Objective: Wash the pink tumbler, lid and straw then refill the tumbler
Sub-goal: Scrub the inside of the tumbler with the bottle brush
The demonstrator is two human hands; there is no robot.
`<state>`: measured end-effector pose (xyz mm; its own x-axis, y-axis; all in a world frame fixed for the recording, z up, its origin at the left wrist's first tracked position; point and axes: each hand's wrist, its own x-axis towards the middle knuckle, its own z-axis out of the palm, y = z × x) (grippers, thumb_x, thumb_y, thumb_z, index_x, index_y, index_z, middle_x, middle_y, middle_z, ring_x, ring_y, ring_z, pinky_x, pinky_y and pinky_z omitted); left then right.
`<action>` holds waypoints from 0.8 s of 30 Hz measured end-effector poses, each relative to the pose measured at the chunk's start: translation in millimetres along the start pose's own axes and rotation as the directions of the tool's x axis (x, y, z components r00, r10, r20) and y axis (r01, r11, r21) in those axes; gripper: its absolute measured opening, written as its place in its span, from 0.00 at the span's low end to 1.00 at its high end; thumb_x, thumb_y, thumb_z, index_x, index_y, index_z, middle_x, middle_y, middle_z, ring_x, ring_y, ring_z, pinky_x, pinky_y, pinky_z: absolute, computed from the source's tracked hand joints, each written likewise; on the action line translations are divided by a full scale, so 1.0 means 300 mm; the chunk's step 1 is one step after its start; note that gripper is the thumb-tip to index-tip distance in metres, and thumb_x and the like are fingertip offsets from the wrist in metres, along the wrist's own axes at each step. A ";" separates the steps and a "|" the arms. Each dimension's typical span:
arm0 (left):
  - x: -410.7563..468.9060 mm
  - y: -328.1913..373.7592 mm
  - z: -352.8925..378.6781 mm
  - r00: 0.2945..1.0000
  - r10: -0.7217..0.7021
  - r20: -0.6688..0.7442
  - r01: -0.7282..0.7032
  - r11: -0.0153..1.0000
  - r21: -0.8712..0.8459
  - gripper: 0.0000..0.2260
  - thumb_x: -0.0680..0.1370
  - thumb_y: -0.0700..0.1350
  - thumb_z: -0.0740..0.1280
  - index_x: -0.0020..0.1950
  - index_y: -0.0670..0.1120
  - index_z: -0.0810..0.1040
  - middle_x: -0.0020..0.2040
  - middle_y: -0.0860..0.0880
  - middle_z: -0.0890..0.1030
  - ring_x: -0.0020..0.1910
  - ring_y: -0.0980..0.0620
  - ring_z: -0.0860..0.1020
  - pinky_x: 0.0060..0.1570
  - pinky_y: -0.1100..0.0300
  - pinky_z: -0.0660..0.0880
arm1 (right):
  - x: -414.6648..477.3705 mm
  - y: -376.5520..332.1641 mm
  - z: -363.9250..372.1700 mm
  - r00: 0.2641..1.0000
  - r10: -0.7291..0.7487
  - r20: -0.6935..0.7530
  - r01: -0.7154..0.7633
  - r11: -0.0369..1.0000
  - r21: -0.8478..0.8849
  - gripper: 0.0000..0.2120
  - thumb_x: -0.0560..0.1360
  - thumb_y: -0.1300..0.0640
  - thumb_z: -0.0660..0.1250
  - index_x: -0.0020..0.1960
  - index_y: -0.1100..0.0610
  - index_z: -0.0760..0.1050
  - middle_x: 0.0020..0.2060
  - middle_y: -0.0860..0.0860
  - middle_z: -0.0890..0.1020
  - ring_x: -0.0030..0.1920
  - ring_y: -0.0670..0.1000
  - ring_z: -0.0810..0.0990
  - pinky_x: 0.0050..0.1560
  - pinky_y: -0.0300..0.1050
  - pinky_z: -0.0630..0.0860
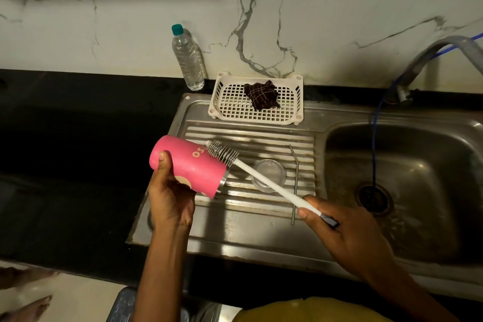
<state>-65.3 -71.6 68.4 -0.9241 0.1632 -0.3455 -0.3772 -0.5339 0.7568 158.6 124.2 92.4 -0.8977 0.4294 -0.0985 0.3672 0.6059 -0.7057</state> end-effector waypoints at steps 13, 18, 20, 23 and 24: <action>-0.009 -0.038 -0.015 0.998 -0.047 0.039 0.048 0.999 -0.024 0.23 0.73 0.53 0.70 0.66 0.48 0.76 0.50 0.48 0.84 0.50 0.48 0.82 0.57 0.46 0.77 | 0.008 -0.040 0.021 1.000 0.001 -0.012 0.000 1.000 0.030 0.26 0.76 0.28 0.56 0.65 0.39 0.79 0.30 0.35 0.79 0.33 0.37 0.80 0.33 0.30 0.69; 0.001 -0.018 -0.046 0.983 -0.075 0.168 0.081 0.996 -0.029 0.26 0.59 0.54 0.79 0.53 0.49 0.78 0.47 0.48 0.79 0.48 0.49 0.77 0.45 0.54 0.72 | 0.015 -0.017 0.031 1.000 0.015 0.000 -0.015 0.998 0.068 0.24 0.75 0.33 0.58 0.65 0.41 0.79 0.28 0.39 0.78 0.31 0.43 0.79 0.32 0.33 0.68; -0.004 -0.016 -0.046 0.982 -0.041 0.185 0.042 0.999 0.002 0.28 0.55 0.55 0.82 0.51 0.48 0.78 0.46 0.49 0.80 0.47 0.50 0.78 0.45 0.56 0.73 | 0.017 -0.016 0.030 1.000 0.014 -0.012 -0.013 0.997 0.070 0.23 0.75 0.33 0.58 0.63 0.40 0.79 0.28 0.39 0.78 0.31 0.43 0.79 0.32 0.33 0.69; -0.018 -0.019 -0.025 0.985 0.012 0.174 -0.024 0.997 0.067 0.39 0.60 0.60 0.82 0.66 0.43 0.77 0.51 0.49 0.84 0.50 0.51 0.82 0.51 0.55 0.80 | 0.005 -0.022 0.036 0.999 -0.020 -0.038 0.024 0.996 0.086 0.20 0.76 0.34 0.59 0.62 0.39 0.79 0.28 0.43 0.78 0.29 0.44 0.79 0.30 0.32 0.67; -0.021 -0.020 -0.020 0.987 0.019 0.162 -0.031 0.997 0.071 0.44 0.61 0.61 0.82 0.71 0.42 0.73 0.52 0.48 0.83 0.50 0.50 0.82 0.52 0.54 0.81 | -0.001 -0.026 0.039 0.998 -0.032 -0.046 0.036 0.995 0.091 0.19 0.76 0.35 0.60 0.62 0.38 0.79 0.28 0.44 0.79 0.29 0.45 0.79 0.29 0.32 0.67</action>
<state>-56.9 -74.3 62.8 -0.9289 0.2849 -0.2366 -0.3516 -0.4781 0.8048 153.1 111.4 89.6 -0.8969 0.4401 -0.0437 0.3109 0.5572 -0.7700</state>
